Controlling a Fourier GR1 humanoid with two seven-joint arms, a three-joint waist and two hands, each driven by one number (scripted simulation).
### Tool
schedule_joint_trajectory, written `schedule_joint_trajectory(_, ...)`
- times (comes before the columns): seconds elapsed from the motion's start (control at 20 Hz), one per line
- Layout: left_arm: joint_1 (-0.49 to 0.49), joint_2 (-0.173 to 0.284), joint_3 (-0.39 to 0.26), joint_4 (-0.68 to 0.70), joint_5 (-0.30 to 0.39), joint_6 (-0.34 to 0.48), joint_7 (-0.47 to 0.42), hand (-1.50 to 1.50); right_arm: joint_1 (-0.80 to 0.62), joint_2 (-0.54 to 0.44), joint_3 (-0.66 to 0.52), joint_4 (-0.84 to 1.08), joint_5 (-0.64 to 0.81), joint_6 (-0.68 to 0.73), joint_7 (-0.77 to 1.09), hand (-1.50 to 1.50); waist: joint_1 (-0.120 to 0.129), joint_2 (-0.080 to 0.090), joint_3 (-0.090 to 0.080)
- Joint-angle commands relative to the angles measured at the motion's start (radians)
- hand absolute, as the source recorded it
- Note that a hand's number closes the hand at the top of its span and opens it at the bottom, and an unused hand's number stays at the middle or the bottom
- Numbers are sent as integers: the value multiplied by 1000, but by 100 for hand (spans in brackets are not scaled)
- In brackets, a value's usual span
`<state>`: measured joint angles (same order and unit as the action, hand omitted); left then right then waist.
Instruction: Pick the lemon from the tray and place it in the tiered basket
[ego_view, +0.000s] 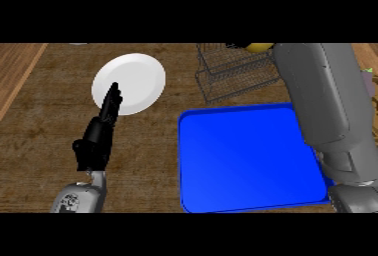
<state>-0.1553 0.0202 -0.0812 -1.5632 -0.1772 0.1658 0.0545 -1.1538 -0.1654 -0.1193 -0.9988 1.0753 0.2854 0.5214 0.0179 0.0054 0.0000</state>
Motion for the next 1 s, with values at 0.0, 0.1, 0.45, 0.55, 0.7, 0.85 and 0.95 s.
schedule_joint_trajectory(0.0,23,22,9,-53,24,-29,26,0,-5,-22,-116,87,-83,-41,-23,-150,4,-1,0)
schedule_joint_trajectory(0.1,-23,-2,7,26,-11,10,-8,0,54,-1,-130,120,-109,-128,-100,-150,-2,3,0)
schedule_joint_trajectory(0.45,-11,-16,2,49,-12,21,-21,0,-9,3,-258,83,-229,-233,-83,-150,-10,-3,0)
schedule_joint_trajectory(0.55,-9,11,31,42,21,-9,-24,0,-28,-39,-307,39,-254,-242,-32,-150,-16,-5,0)
schedule_joint_trajectory(0.7,82,1,9,15,21,-10,-90,0,58,-78,-328,23,-248,-296,-30,-150,-14,-7,0)
schedule_joint_trajectory(0.85,7,7,12,-13,-10,13,19,0,69,-160,-427,8,-340,-240,-12,-150,-25,-8,1)
schedule_joint_trajectory(0.95,42,14,25,19,-8,26,-52,0,137,-194,-484,-53,-407,-198,-25,-150,-39,-11,1)
